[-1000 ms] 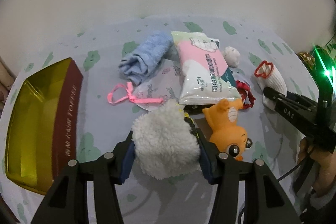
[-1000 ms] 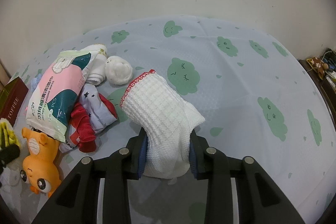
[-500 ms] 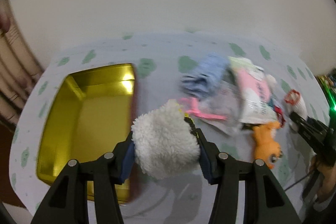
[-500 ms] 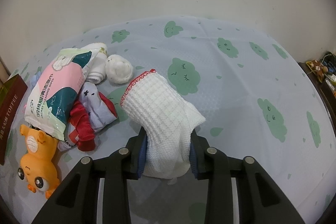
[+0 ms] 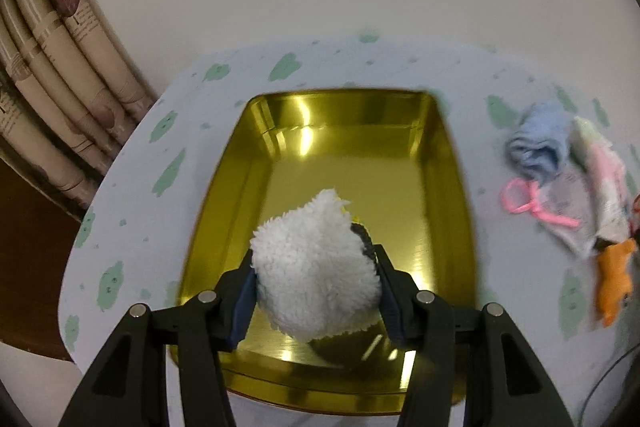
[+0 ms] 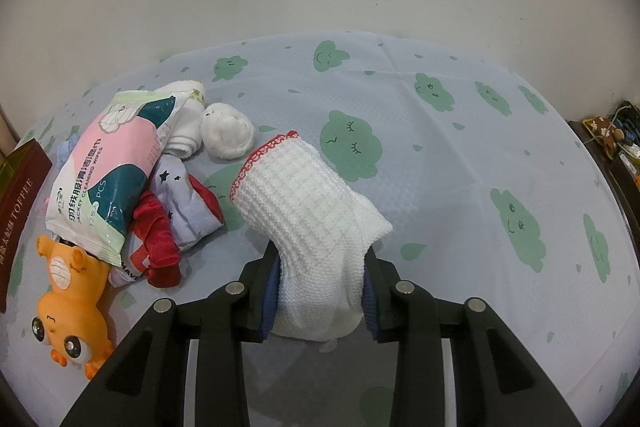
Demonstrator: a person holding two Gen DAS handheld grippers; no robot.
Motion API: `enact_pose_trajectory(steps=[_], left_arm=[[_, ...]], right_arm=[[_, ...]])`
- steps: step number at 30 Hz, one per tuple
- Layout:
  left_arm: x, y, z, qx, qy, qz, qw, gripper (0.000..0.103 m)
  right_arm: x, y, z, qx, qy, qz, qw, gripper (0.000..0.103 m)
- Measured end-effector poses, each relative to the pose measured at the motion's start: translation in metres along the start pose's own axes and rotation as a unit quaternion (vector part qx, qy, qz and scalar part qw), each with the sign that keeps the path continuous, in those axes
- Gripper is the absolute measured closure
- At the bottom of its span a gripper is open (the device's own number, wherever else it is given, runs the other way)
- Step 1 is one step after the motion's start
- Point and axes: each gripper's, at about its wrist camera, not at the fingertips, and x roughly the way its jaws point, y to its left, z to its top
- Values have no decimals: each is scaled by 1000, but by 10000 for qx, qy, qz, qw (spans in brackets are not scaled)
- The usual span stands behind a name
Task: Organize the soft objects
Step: 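Carry the fluffy pouch into the tin box and open the left gripper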
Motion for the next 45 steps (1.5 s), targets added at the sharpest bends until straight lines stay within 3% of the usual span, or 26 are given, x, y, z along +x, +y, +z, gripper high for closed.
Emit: enact_pose_trajectory(steps=[5, 16, 24, 34, 45], left_arm=[[19, 14, -7, 53, 286, 44, 9996, 49], [30, 28, -16, 5, 425, 28, 9991, 48], [32, 32, -16, -97, 530, -23, 9985, 41], [2, 46, -11, -443, 186, -266, 9985, 41], [-16, 56, -28, -608, -298, 125, 9976, 41]], right_arm=[[0, 0, 1, -17, -2, -1, 10000, 69], [0, 0, 0, -22, -5, -16, 10000, 67], [1, 0, 0, -14, 0, -10, 10000, 67], [1, 1, 0, -14, 3, -21, 10000, 67], [2, 1, -1, 20, 10, 27, 10000, 65]])
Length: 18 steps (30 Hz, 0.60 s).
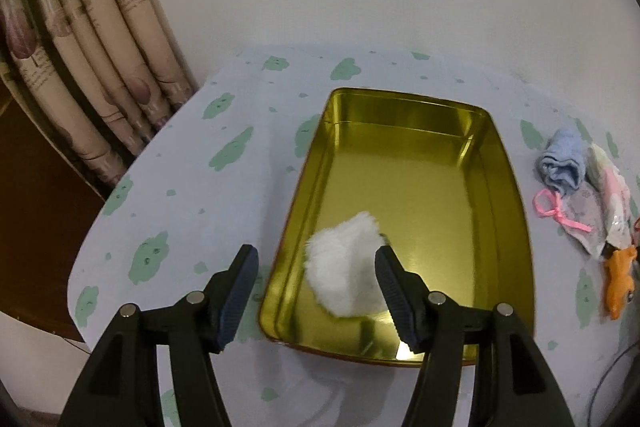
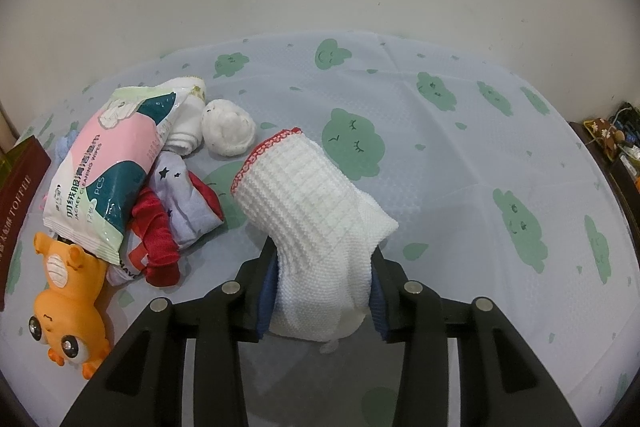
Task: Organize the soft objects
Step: 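Carry the fluffy pouch into the tin box and open the left gripper, then carry the white knit sock into the tin box and release it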
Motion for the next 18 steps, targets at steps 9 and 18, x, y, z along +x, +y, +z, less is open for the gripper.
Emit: enact_pose_trajectory(steps=[9, 18], left_arm=[[-14, 16, -17, 69, -479, 109, 9988, 41], [-14, 43, -20, -299, -759, -76, 9966, 41]], right_arm=[[-2, -5, -2, 101, -101, 39, 9999, 72], [-34, 10, 9, -250, -278, -311, 9988, 74]])
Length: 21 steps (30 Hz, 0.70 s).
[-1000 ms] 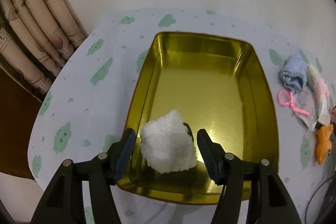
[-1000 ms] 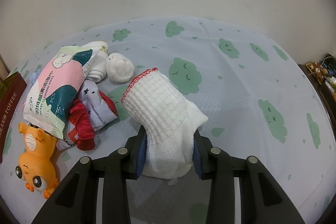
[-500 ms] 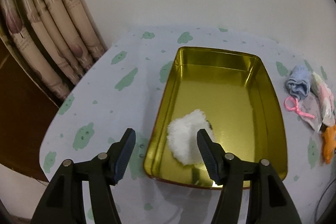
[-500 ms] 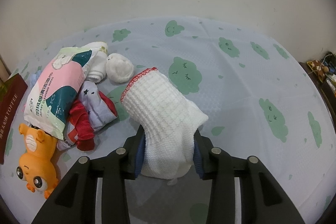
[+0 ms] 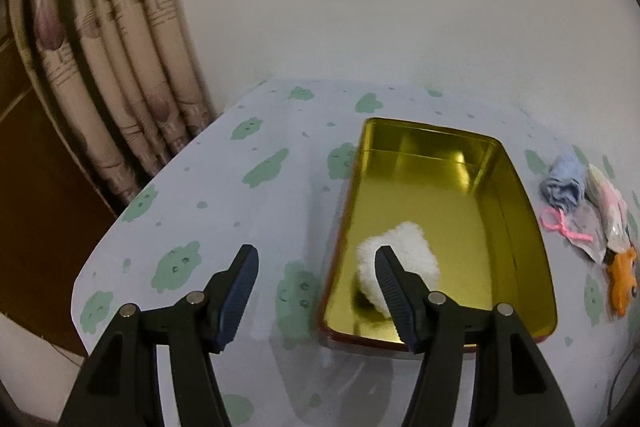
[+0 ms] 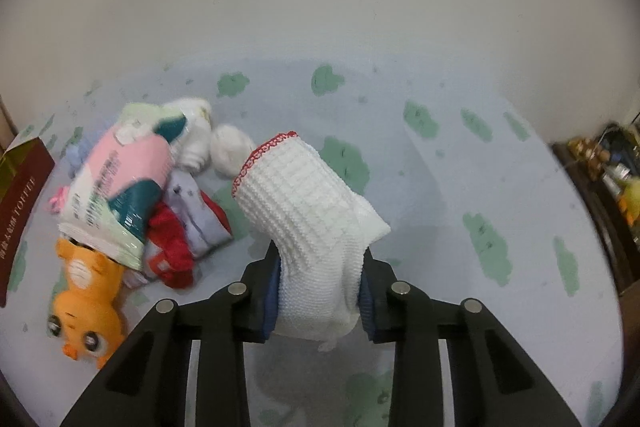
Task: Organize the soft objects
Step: 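Carry the white knit sock into the tin box and release it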
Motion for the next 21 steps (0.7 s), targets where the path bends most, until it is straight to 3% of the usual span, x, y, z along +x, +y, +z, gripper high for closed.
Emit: enact_pose_trajectory(steps=[5, 10, 14, 21], left_arm=[[-3, 20, 2, -478, -152, 417, 9979, 41], [0, 39, 2, -947, -80, 550, 9940, 41], [5, 48, 2, -1064, -54, 928, 9900, 41], [13, 64, -2, -1351, 186, 1017, 9854, 41]], right_arm=[[-32, 30, 19, -206, -205, 283, 9992, 74], [-55, 94, 32, -885, -258, 840, 9922, 74], [-69, 154, 34, -1423, -194, 1419, 9794, 74], [-80, 263, 20, -2255, 58, 2249, 9479, 74]])
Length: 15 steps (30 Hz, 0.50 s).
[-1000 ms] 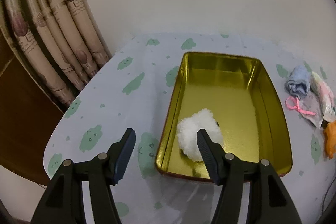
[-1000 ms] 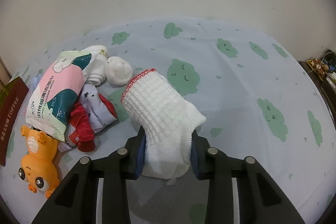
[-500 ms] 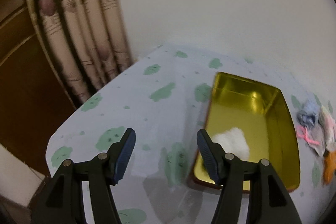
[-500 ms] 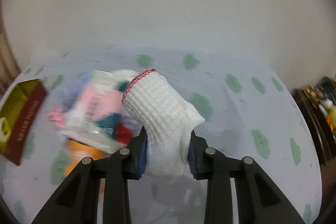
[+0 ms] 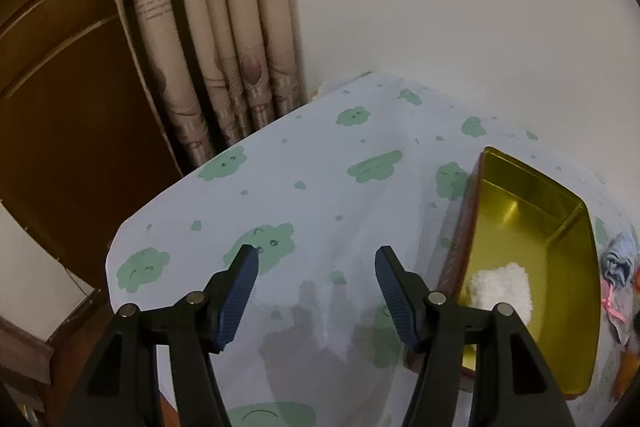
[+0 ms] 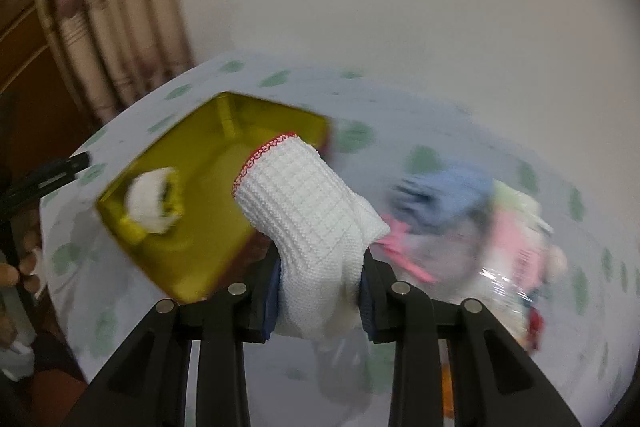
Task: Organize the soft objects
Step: 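Carry the white knit sock into the tin box and release it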
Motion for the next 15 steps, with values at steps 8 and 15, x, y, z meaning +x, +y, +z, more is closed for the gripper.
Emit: enact_pose_trajectory(steps=[8, 15], left_arm=[[9, 9, 1, -201, 180, -5, 9996, 41], [13, 16, 1, -357, 295, 83, 9989, 41]], right_arm=[[35, 60, 25, -392, 63, 194, 9990, 73], [72, 88, 36, -584, 253, 134, 9979, 73]])
